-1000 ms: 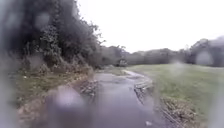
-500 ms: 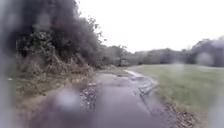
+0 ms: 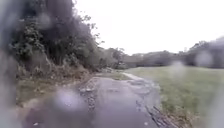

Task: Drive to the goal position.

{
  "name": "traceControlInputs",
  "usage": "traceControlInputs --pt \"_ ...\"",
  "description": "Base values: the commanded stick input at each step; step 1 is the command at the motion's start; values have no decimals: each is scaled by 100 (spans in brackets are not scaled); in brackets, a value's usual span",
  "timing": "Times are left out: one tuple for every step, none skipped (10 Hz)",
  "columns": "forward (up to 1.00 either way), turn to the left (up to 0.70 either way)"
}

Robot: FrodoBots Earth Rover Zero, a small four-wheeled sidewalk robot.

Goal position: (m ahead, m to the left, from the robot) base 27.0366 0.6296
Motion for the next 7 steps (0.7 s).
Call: traceControlInputs --pt "85 0" --pt "85 0" --pt "85 -16" --pt "85 -34" --pt "85 -34" --pt "85 -34" --pt "85 -17"
